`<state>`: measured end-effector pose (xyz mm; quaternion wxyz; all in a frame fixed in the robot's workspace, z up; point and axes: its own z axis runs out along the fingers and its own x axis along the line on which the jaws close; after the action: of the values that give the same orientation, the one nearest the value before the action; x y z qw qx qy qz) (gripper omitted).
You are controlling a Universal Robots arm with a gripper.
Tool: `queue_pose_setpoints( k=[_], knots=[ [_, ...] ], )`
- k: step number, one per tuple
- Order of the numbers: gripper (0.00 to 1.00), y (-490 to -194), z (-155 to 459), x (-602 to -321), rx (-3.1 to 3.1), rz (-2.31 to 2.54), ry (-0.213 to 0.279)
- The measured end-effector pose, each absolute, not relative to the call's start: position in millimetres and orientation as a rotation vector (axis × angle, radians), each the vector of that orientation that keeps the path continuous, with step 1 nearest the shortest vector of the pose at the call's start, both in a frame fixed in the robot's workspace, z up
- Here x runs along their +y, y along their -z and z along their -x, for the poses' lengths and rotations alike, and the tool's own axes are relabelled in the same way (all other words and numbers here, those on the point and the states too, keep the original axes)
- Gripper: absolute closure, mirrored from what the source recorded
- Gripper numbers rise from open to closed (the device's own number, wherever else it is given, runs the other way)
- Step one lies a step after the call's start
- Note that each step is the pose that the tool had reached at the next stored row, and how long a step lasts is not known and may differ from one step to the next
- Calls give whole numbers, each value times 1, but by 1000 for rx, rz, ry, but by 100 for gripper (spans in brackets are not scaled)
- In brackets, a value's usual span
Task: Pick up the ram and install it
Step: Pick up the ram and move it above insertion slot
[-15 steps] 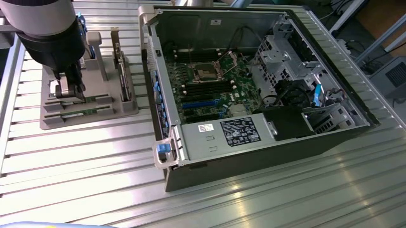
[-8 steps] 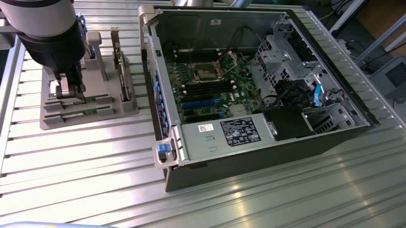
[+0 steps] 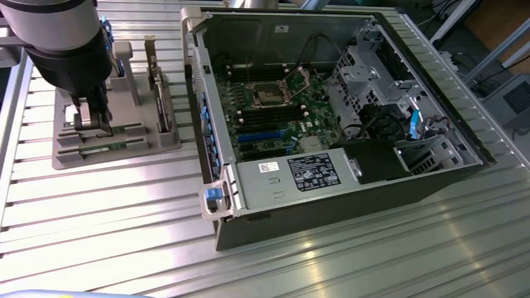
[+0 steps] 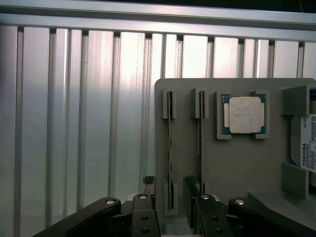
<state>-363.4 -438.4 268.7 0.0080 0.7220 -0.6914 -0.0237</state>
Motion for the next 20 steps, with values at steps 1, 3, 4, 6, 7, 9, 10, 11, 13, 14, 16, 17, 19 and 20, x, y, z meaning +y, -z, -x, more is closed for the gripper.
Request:
queue_pose_setpoints(
  k=[1, 3, 4, 6, 7, 9, 10, 11, 13, 14, 16, 17, 19, 20],
  knots=[
    [64, -268, 363, -438, -2161, -2257, 74],
    [64, -267, 363, -438, -2161, -2257, 74],
    [64, -267, 363, -438, -2161, -2257, 74],
    [64, -265, 364, -438, -2161, -2257, 74],
    [64, -264, 364, -438, -2161, -2257, 74],
    [64, -262, 364, -438, -2161, -2257, 74],
    [64, -262, 364, -438, -2161, -2257, 74],
    [64, -261, 364, -438, -2161, -2257, 74],
    [64, -259, 364, -438, -2161, -2257, 74],
    [64, -258, 364, -438, -2161, -2257, 74],
    [64, -256, 364, -438, -2161, -2257, 74],
    [64, -255, 364, -438, -2161, -2257, 74],
    [64, -253, 364, -438, -2160, -2258, 74],
    [64, -252, 364, -438, -2157, -2260, 74]
  ],
)
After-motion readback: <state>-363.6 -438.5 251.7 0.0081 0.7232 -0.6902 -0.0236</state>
